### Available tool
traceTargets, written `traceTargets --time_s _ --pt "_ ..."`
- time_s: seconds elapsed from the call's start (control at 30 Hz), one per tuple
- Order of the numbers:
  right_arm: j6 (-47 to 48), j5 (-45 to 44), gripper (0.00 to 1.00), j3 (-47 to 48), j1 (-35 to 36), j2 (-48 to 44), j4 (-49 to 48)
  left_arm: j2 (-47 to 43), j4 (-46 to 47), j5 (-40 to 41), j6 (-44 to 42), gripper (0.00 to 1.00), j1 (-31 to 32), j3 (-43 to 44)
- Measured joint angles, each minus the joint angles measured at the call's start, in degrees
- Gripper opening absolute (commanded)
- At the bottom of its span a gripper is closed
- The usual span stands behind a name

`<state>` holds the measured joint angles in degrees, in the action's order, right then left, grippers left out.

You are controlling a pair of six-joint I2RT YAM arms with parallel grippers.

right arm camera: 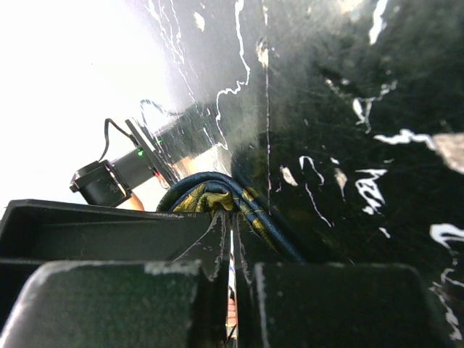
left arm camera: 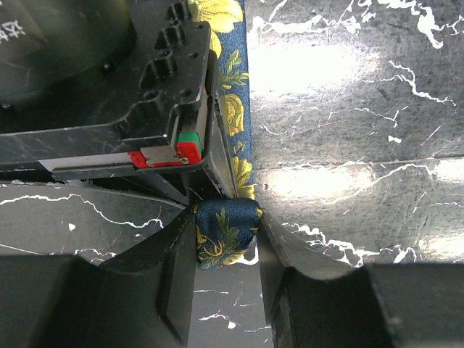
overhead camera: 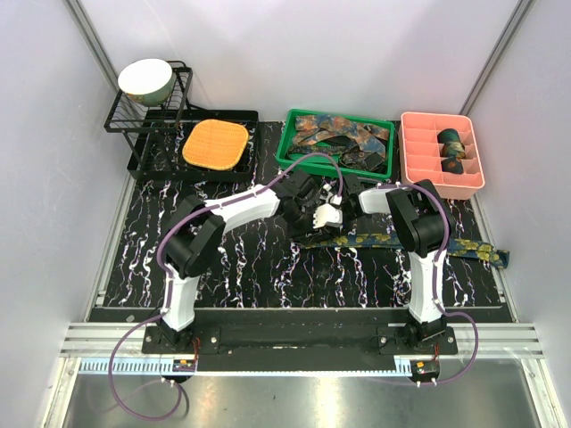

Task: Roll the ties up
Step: Roll the tie at the center of the board.

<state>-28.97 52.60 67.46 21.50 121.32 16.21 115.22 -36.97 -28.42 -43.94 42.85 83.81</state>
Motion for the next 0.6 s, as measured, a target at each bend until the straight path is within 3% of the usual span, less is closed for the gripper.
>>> traceTargets --time_s 0.33,0.6 --pt "0.0 0.2 0.00 0.0 0.0 0.0 -0.1 0.9 -2.0 2.8 -0.7 0.36 0.4 0.7" --pt "-1.1 -0.5 0.14 -0.2 -0.1 -0.9 0.0 3.7 -6.4 4.2 -0.8 0.34 0.7 5.2"
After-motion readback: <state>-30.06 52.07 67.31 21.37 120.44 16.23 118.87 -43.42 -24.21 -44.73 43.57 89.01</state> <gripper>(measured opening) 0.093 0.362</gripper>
